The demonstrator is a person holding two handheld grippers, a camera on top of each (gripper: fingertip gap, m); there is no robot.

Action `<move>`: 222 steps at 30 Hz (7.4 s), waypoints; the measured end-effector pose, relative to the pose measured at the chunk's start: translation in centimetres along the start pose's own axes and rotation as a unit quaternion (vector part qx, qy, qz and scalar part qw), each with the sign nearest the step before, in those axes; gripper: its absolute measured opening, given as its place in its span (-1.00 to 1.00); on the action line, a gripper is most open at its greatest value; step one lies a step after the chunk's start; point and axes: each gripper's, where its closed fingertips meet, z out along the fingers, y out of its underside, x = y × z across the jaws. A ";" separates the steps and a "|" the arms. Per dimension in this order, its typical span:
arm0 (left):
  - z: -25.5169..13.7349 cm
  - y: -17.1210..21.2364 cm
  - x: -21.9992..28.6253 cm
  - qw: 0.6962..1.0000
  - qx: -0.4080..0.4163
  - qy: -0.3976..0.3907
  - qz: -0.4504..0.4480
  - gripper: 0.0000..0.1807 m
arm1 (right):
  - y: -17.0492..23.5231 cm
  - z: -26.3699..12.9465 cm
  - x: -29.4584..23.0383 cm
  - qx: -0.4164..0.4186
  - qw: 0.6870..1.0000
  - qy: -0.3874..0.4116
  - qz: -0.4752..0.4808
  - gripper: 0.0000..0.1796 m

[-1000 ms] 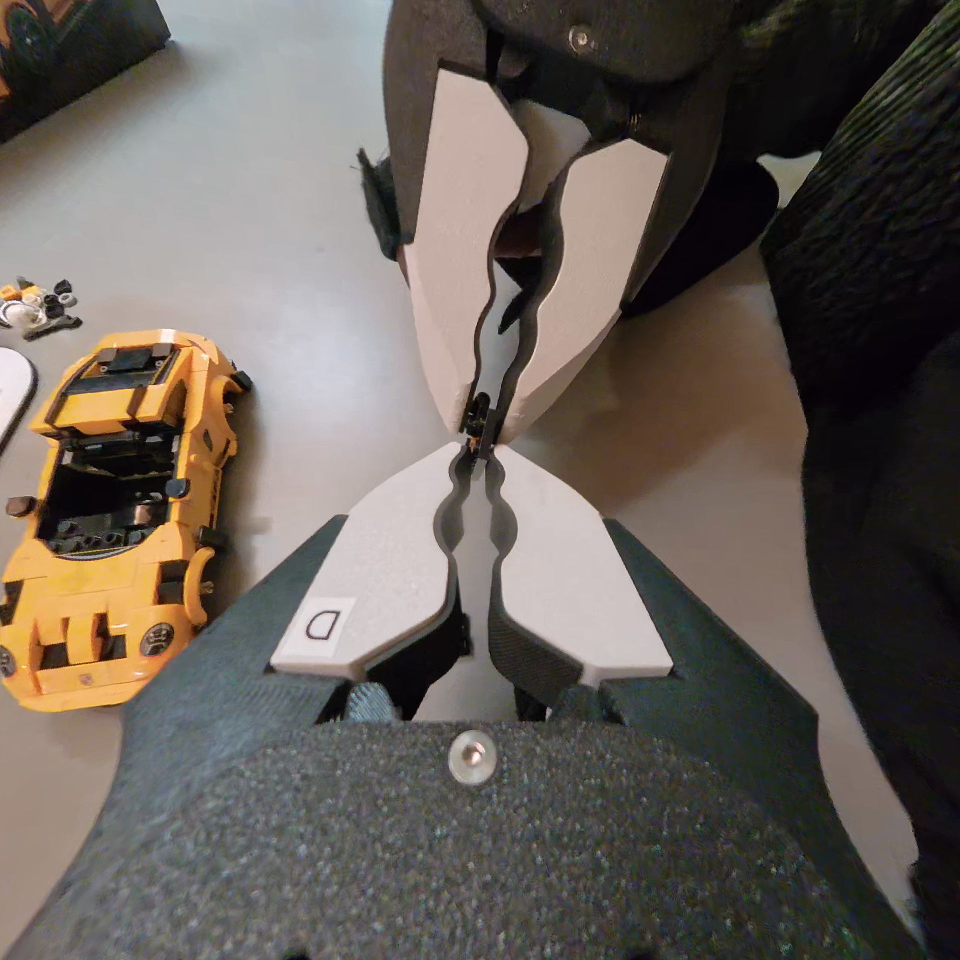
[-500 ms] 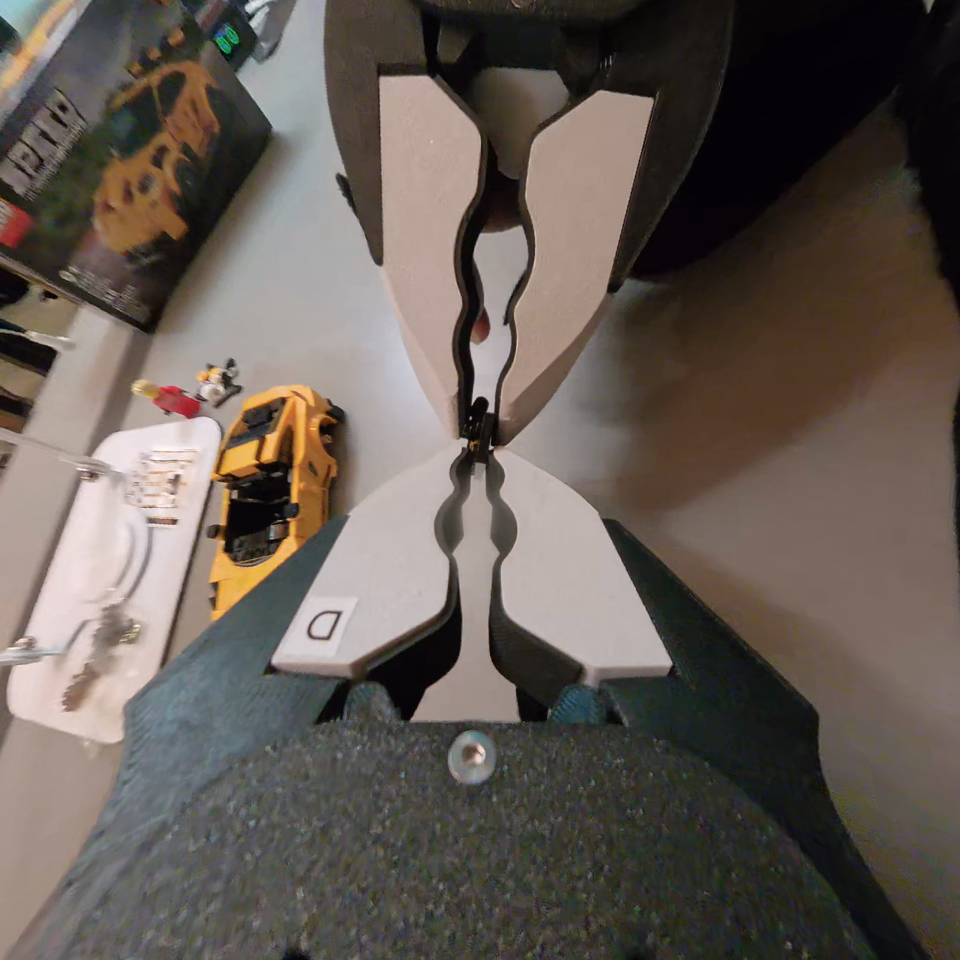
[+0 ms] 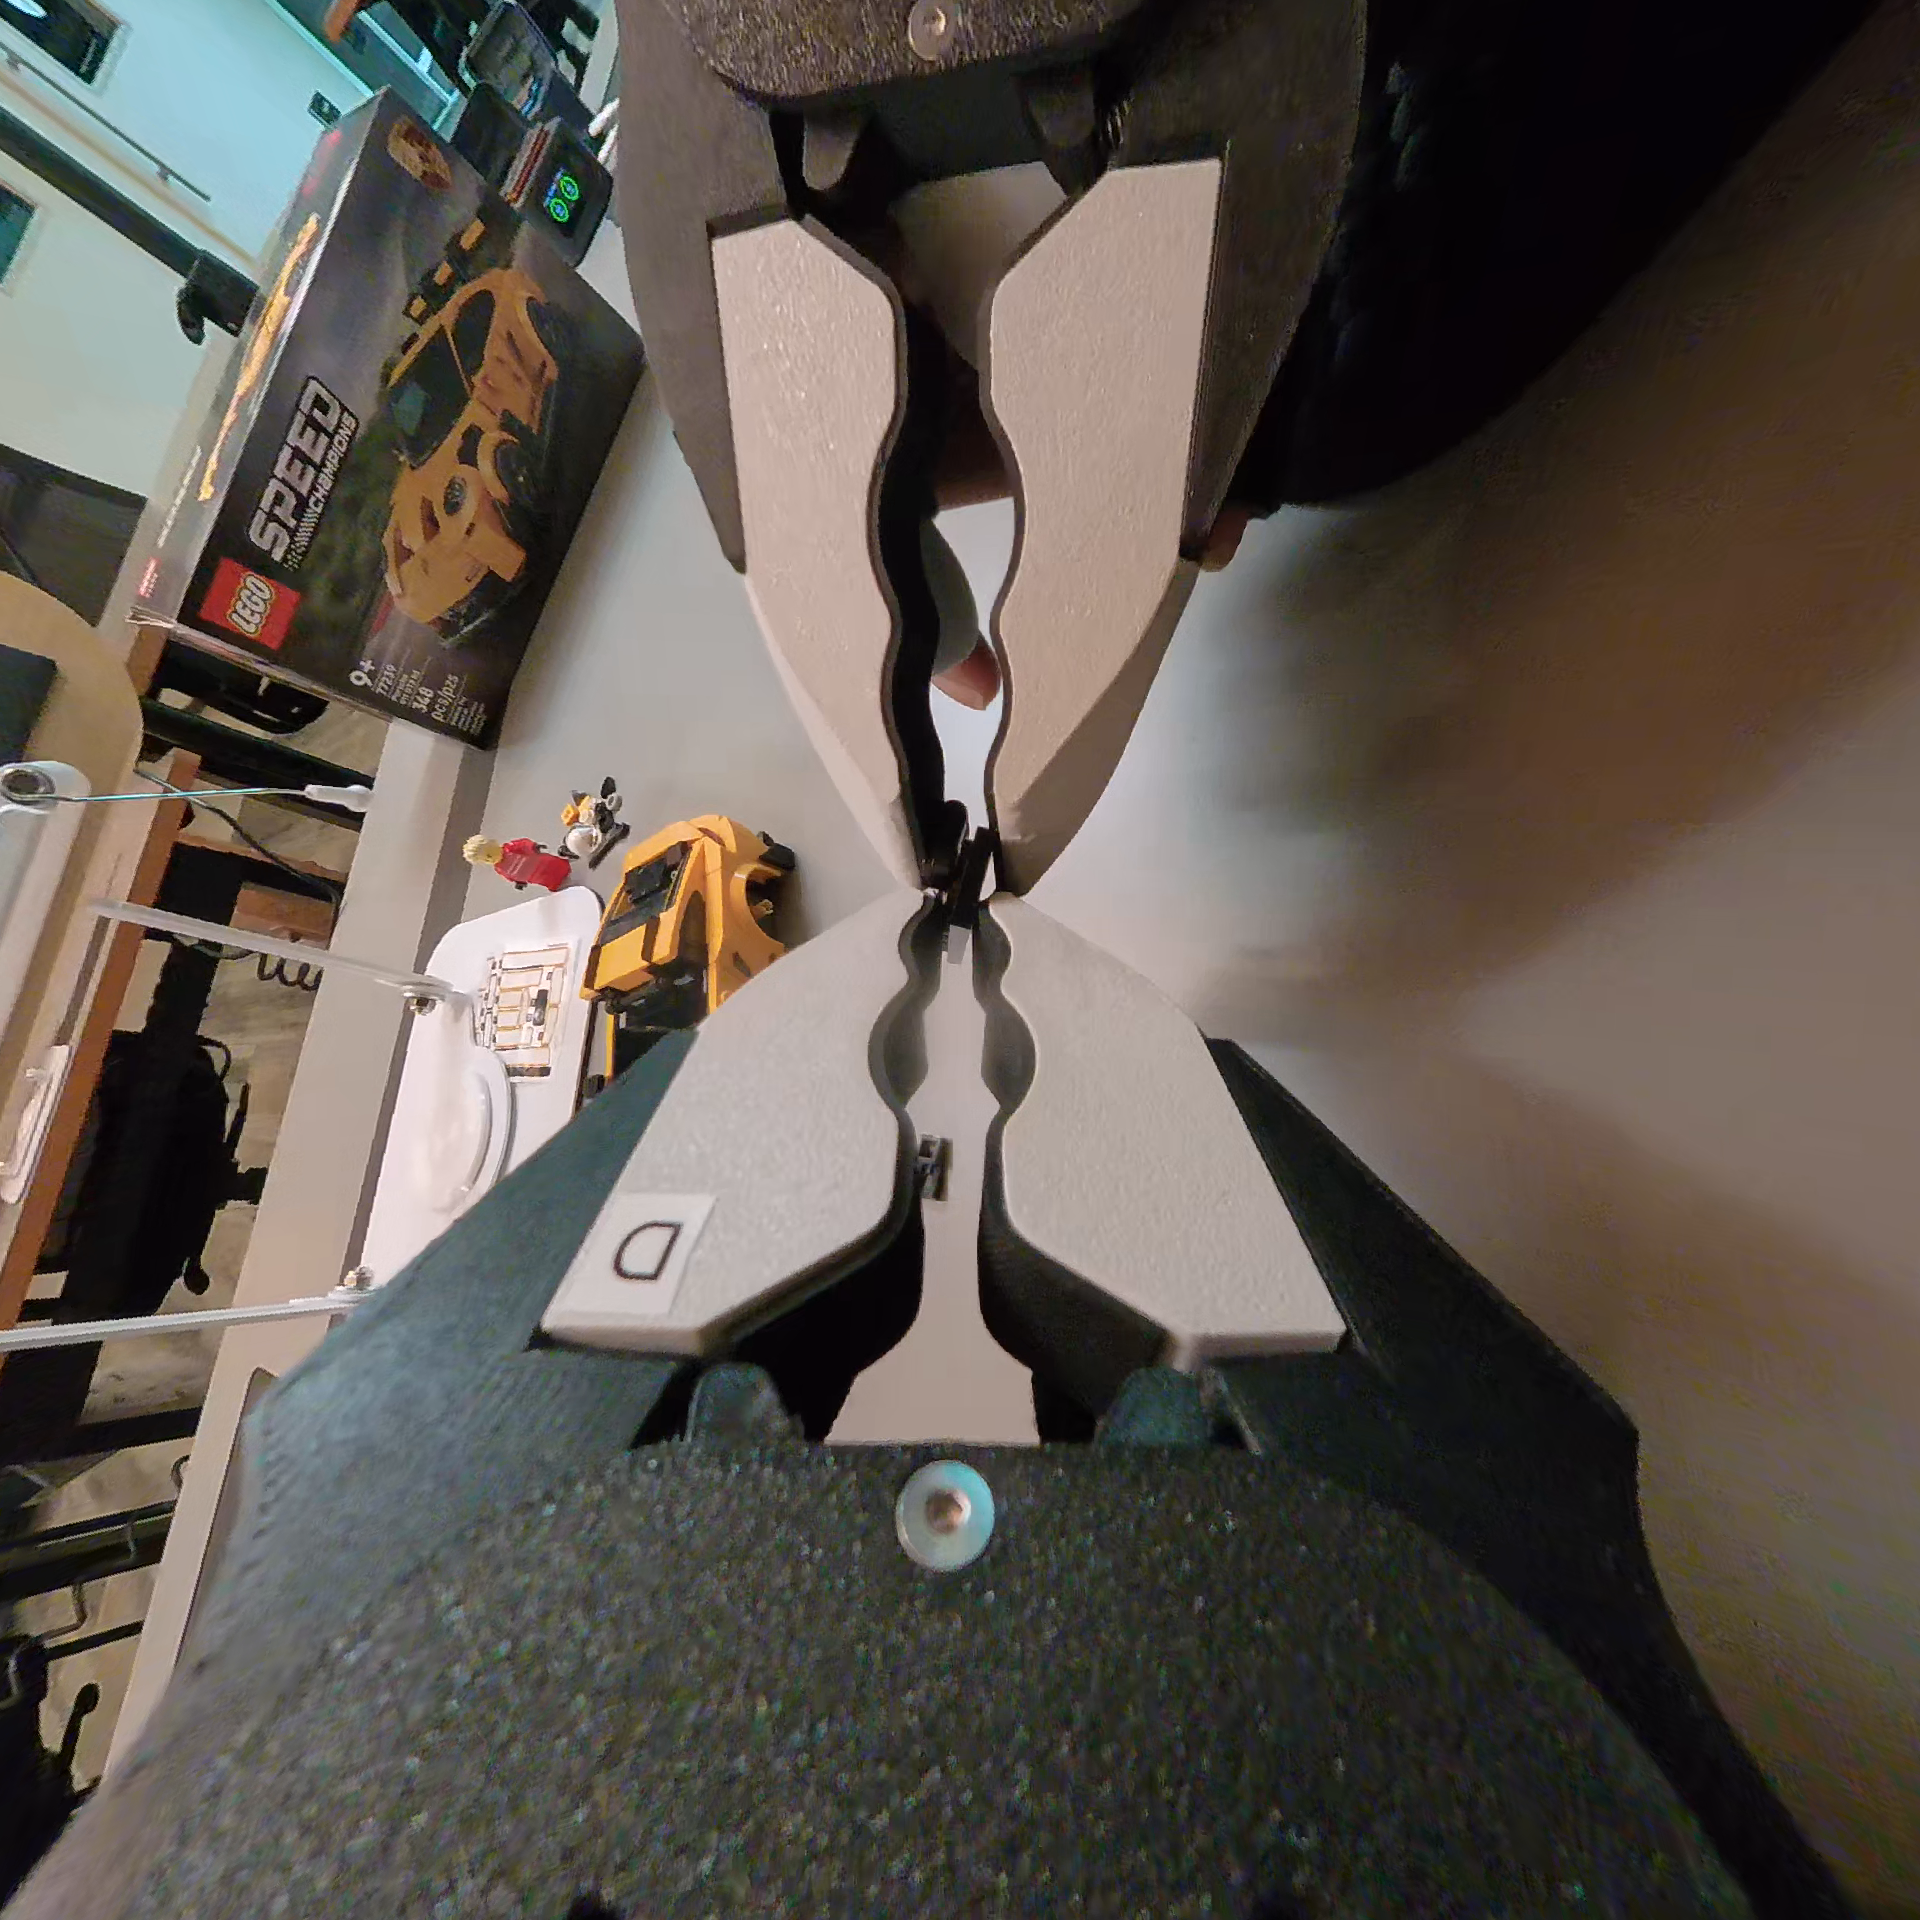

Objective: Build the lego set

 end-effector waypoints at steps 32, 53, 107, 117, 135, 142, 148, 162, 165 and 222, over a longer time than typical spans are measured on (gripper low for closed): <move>0.0 0.1 -0.9 0.973 0.089 0.089 -0.194 -0.89 | -0.2 0.0 1.4 0.084 0.980 -0.061 0.168 -0.92; -0.1 -0.3 -0.9 0.996 0.086 -0.010 -0.022 -0.91 | -1.9 -0.8 0.6 0.159 0.987 -0.008 0.014 -0.91; 0.4 1.3 0.5 0.980 0.082 0.105 -0.150 -0.88 | -1.7 0.1 0.4 0.124 0.992 0.007 0.025 -0.93; -1.8 0.3 -4.2 0.846 0.209 0.161 -0.464 -0.78 | -1.3 -1.1 3.6 0.104 0.978 0.156 -0.090 -0.94; -1.1 -0.3 -3.9 0.573 0.241 0.339 -0.707 -0.82 | -2.3 0.3 1.9 0.046 0.885 0.238 -0.398 -0.94; -0.9 -0.5 -3.1 0.556 0.223 0.363 -0.713 -0.87 | -2.1 0.8 1.8 0.043 0.874 0.223 -0.430 -0.94; -0.9 0.0 -4.5 0.583 0.246 0.315 -0.708 -0.95 | -1.2 0.9 2.4 0.047 0.914 0.216 -0.339 -0.79; 0.4 1.9 -2.9 0.664 0.154 0.291 -0.671 -0.95 | 1.9 0.7 3.4 0.022 0.999 0.033 0.020 -0.77; 0.8 1.9 -1.1 0.687 0.113 0.330 -0.637 -0.95 | 2.8 0.7 2.5 0.000 0.997 -0.023 0.072 -0.67; 3.3 6.1 3.1 0.944 -0.105 0.224 -0.218 -0.82 | 7.4 2.0 -1.4 -0.168 0.972 -0.145 0.075 -0.99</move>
